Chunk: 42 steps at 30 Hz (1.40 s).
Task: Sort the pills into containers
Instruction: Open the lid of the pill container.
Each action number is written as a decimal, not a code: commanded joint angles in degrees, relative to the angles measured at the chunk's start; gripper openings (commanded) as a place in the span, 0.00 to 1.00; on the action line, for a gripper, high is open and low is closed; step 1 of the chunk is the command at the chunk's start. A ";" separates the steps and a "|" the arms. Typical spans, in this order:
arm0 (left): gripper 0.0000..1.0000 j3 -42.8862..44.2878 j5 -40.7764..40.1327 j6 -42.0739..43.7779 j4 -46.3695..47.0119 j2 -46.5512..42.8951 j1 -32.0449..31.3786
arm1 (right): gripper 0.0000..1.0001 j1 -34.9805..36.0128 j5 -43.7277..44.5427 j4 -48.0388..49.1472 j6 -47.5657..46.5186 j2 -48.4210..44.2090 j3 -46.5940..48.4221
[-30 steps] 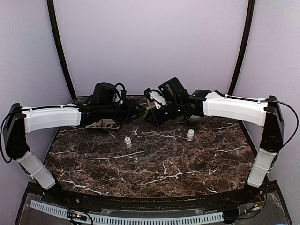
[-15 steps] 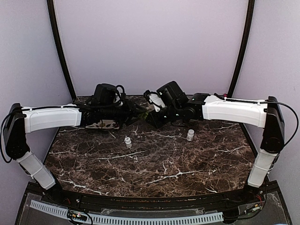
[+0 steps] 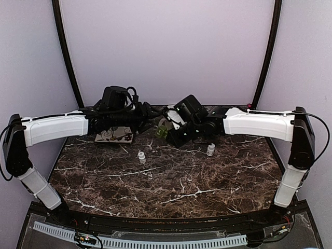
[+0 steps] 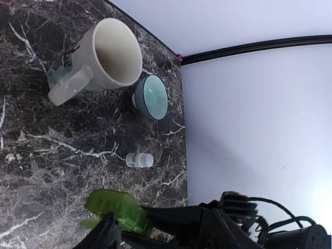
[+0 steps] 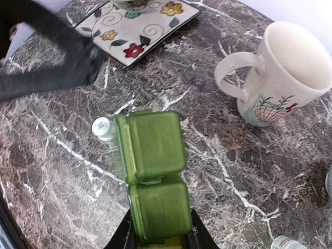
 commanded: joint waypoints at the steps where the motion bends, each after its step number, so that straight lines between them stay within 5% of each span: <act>1: 0.60 1.97 -0.45 1.59 4.55 -3.26 0.33 | 0.00 0.82 -3.28 -3.03 -0.50 -0.19 -0.79; 10: 0.61 1.26 -0.37 2.03 4.97 -3.50 0.38 | 0.00 -1.29 -11.71 -1.95 2.37 -0.63 -1.30; 16: 0.62 -2.44 -2.19 11.31 1.72 -8.67 2.40 | 0.00 -7.04 -28.02 3.01 7.77 -2.60 -5.07; 21: 0.65 -11.82 5.76 22.50 9.87 -14.55 6.83 | 0.00 -10.63 -42.13 6.75 12.20 -2.92 -7.09; 27: 0.65 -14.22 12.58 36.38 6.33 -15.13 7.20 | 0.00 -12.27 -53.56 12.00 19.22 -2.36 -7.47; 42: 0.62 -22.66 18.22 47.46 11.72 -17.25 7.20 | 0.00 -13.28 -62.18 23.25 31.61 -2.99 -10.36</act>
